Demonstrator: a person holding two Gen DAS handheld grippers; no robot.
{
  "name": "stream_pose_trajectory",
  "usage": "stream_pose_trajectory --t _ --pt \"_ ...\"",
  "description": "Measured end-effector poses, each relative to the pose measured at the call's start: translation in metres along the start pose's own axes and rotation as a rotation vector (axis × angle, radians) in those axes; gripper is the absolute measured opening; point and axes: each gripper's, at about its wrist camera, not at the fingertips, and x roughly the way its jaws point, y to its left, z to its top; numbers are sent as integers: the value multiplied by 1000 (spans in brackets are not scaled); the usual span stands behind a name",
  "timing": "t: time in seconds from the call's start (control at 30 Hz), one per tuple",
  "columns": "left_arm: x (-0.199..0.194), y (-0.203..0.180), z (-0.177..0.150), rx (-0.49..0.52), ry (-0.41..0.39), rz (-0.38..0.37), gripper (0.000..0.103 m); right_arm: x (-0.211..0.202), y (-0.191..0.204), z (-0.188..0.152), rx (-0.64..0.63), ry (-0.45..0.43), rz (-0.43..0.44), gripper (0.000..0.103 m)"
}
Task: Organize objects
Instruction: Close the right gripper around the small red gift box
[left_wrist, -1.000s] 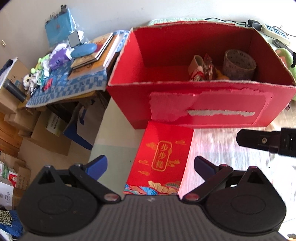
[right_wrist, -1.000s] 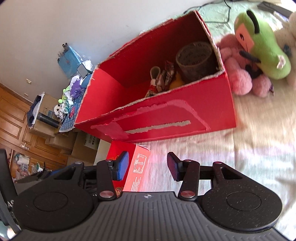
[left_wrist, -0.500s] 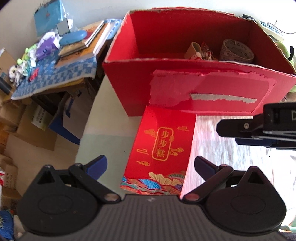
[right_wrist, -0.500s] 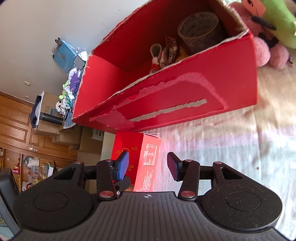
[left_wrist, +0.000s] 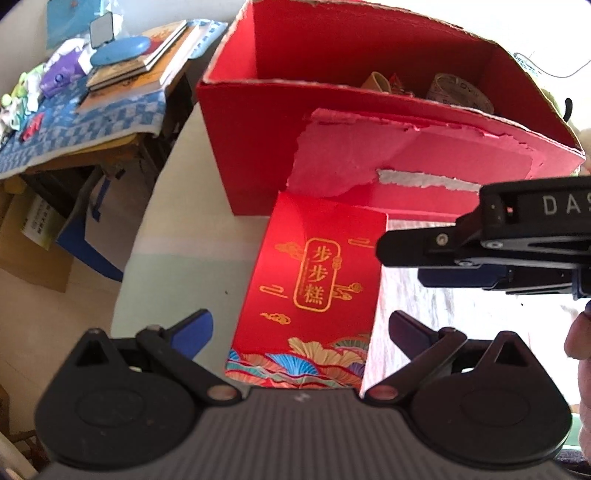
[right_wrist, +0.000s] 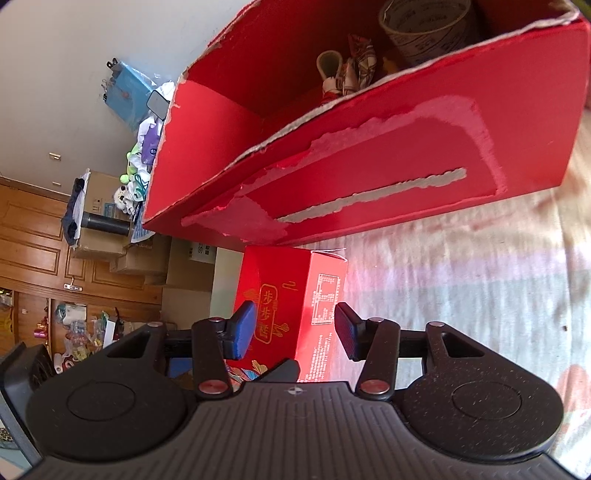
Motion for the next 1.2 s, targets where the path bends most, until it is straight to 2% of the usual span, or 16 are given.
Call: stream_pose_trajectory --t 0.1,0.17,0.37,0.47,0.63,1.2 --pt "6 1 0 2 14 -10 101 5 2 0 9 12 -4 51" --pt "9 1 1 6 23 -11 101 9 2 0 8 16 -8 57" --pt "16 2 4 8 39 5 101 17 4 4 6 26 -20 57" --pt "19 1 6 8 45 9 99 19 4 6 6 28 -19 57" --pt "22 -5 9 29 60 2 88 22 4 11 -15 43 -16 57" --pt "22 -31 9 62 87 -4 83 15 -9 17 -44 88 -24 59"
